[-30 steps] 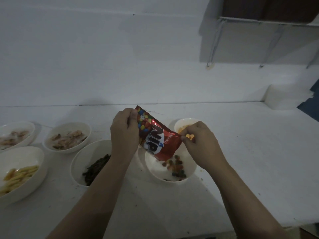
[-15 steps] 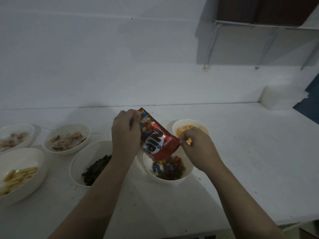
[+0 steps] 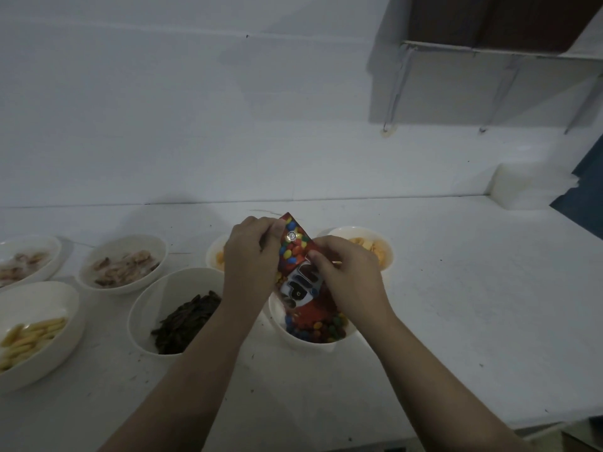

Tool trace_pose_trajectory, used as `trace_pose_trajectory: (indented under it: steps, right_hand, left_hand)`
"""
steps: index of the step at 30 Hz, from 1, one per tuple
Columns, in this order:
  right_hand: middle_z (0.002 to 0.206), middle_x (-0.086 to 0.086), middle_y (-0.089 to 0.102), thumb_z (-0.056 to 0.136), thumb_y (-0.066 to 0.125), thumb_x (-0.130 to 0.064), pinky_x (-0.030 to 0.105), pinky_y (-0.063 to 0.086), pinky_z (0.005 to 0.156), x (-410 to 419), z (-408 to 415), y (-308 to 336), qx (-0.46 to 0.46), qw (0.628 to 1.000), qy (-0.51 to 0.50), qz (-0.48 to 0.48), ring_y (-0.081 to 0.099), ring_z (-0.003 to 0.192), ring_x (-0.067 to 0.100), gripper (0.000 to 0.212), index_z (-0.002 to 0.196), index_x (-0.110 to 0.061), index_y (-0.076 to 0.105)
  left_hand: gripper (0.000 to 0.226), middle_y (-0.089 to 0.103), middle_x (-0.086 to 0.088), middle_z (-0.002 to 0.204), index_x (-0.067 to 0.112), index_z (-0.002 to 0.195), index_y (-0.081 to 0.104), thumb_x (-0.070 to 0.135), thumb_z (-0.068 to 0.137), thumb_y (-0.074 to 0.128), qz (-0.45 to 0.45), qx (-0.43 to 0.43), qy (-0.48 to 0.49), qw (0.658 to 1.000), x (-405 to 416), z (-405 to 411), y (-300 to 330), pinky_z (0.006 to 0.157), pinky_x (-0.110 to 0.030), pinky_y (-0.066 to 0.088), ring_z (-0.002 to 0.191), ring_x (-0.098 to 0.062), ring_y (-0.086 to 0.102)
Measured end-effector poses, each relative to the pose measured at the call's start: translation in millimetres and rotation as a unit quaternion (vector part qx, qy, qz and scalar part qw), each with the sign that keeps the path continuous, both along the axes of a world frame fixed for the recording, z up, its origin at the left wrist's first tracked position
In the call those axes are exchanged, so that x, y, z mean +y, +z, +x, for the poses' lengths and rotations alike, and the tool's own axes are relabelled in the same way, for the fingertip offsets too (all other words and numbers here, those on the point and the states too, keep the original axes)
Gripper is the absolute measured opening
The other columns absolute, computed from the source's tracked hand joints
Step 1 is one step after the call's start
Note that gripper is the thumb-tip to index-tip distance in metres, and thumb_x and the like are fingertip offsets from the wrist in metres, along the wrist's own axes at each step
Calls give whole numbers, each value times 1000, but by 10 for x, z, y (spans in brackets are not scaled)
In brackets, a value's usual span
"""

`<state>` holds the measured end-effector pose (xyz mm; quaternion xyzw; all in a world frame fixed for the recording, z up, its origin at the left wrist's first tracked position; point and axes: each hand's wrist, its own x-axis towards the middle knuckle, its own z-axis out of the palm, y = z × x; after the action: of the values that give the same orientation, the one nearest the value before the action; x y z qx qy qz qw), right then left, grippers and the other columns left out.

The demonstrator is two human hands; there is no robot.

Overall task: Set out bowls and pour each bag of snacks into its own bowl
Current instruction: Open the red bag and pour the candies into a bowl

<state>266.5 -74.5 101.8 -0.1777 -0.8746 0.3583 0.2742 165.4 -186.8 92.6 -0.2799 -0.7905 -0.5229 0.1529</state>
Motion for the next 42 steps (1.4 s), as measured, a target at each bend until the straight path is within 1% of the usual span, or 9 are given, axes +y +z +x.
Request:
trace_pose_trajectory:
  steps: [7, 11, 14, 17, 20, 25, 30, 35, 42]
  right_hand:
    - [90, -16, 74, 96, 61, -24, 23, 59, 78, 164, 61, -171, 63, 983, -22, -171, 69, 87, -1, 13, 97, -27, 73]
    - [96, -7, 76, 97, 60, -24, 36, 61, 83, 233, 116, -206, 99, 964, -45, -244, 72, 91, 10, 15, 104, -20, 74]
    - [98, -4, 76, 97, 60, -23, 43, 60, 86, 258, 143, -221, 109, 947, -45, -298, 73, 93, 15, 16, 104, -18, 73]
    - [107, -7, 74, 98, 58, -26, 43, 59, 89, 242, 156, -239, 119, 944, -48, -305, 71, 100, 13, 18, 111, -22, 70]
    - [126, -16, 62, 101, 49, -39, 27, 56, 89, 266, 175, -187, 141, 940, -51, -306, 62, 112, 6, 30, 128, -33, 58]
    - [124, -15, 65, 101, 43, -47, 22, 55, 87, 334, 199, -64, 173, 921, -4, -349, 64, 111, 3, 30, 126, -42, 58]
    - [110, -5, 74, 93, 60, -33, 28, 59, 85, 381, 220, -15, 135, 920, 55, -363, 70, 102, 10, 35, 127, -26, 61]
    - [88, 5, 77, 87, 72, -13, 35, 59, 75, 452, 175, -36, 139, 933, 16, -332, 74, 83, 19, 3, 88, -15, 74]
    - [86, 6, 77, 85, 72, -9, 26, 58, 68, 472, 167, 36, 156, 915, 31, -370, 75, 81, 19, 5, 87, -12, 76]
  left_hand:
    - [48, 54, 13, 107, 28, 108, 60, 67, 83, 49, -2, -19, -26, 999, 9, -40, -102, 92, -41, 48, 107, -10, 46]
    - [66, 46, 6, 131, 36, 130, 38, 67, 77, 63, 62, -215, -81, 971, 32, -4, -113, 98, -36, 47, 126, -13, 43]
    - [45, 68, 8, 116, 31, 121, 49, 45, 80, 62, 147, -338, -200, 908, 45, 48, -88, 77, -22, 55, 107, -9, 66]
    - [22, 74, 20, 95, 29, 107, 57, 35, 86, 58, 161, -329, -247, 897, 98, 93, -41, 66, -16, 55, 90, 0, 71]
    - [32, 74, 17, 101, 29, 110, 59, 41, 81, 62, 155, -309, -250, 904, 169, 93, -7, 77, -26, 59, 94, -4, 71]
    - [38, 74, 10, 106, 27, 112, 60, 43, 77, 65, 149, -315, -253, 902, 215, 28, -1, 86, -38, 58, 99, -12, 71]
    - [41, 74, 2, 106, 22, 112, 65, 40, 75, 69, 116, -302, -250, 912, 231, -33, -7, 89, -46, 57, 98, -17, 72]
    - [18, 76, -5, 96, 11, 101, 68, 21, 86, 69, 105, -290, -231, 923, 253, -57, -30, 84, -47, 59, 90, -23, 73]
    - [30, 76, -2, 99, 18, 102, 68, 33, 77, 70, 114, -297, -267, 910, 276, -58, -72, 82, -43, 59, 92, -22, 73]
